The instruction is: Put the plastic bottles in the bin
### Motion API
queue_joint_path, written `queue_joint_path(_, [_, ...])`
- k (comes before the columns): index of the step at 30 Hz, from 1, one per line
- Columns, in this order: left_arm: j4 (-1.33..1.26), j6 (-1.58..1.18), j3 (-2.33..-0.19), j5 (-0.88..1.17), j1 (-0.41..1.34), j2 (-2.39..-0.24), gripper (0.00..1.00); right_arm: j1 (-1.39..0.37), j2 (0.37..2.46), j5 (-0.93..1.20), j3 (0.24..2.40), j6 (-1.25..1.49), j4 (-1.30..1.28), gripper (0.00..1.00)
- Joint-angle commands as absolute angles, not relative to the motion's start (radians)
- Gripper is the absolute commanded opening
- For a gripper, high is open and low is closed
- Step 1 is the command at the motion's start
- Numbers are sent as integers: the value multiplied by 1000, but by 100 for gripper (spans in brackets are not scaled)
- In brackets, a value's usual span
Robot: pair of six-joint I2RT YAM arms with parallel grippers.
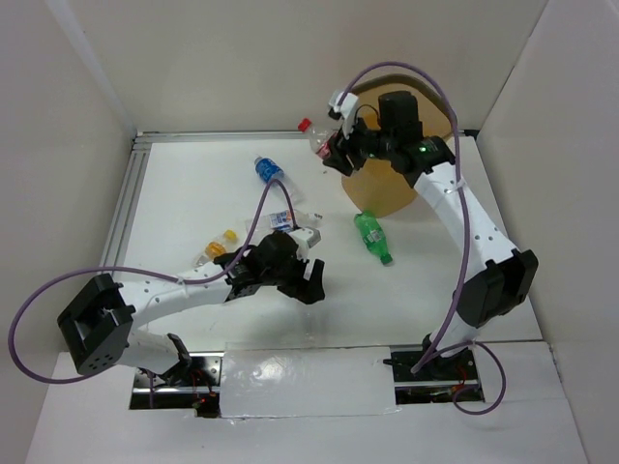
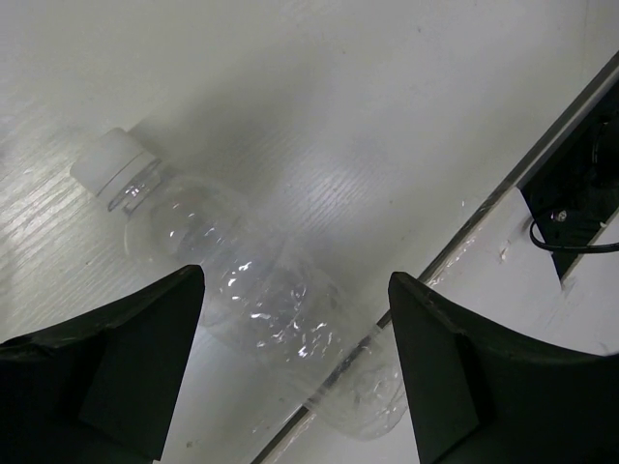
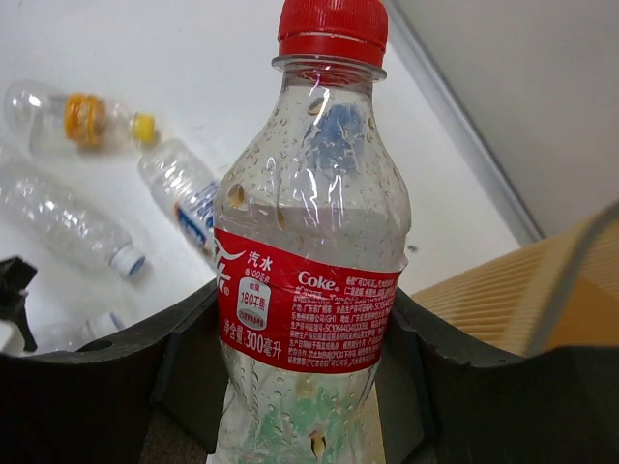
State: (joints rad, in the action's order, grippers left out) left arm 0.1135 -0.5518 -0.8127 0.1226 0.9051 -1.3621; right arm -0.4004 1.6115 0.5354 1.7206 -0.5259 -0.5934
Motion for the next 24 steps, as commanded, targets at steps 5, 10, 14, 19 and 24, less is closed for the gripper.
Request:
queue_joint_path(5, [117,-563,-836,23,928,-1414,90,-278,1623,451,1847,-312,-424,19])
queue_joint_path(10, [126,-572,-825,-35,937,-1424,90,-193,1623,339,1824,-311,-376,19])
queue_joint_path(14, [172,-592,-837,-101,937,-1454,90,-144,1647,348,1812,-324,-403,35])
queue_joint_path(19, [227,-603,-871,-187,965,-1463,90,-103,1660,396,1801,-334,-413,100])
queue_joint_path(24, [259,-603,-890,-231,1005,-1439,90,-68,1611,446,1736,-334,-374,100])
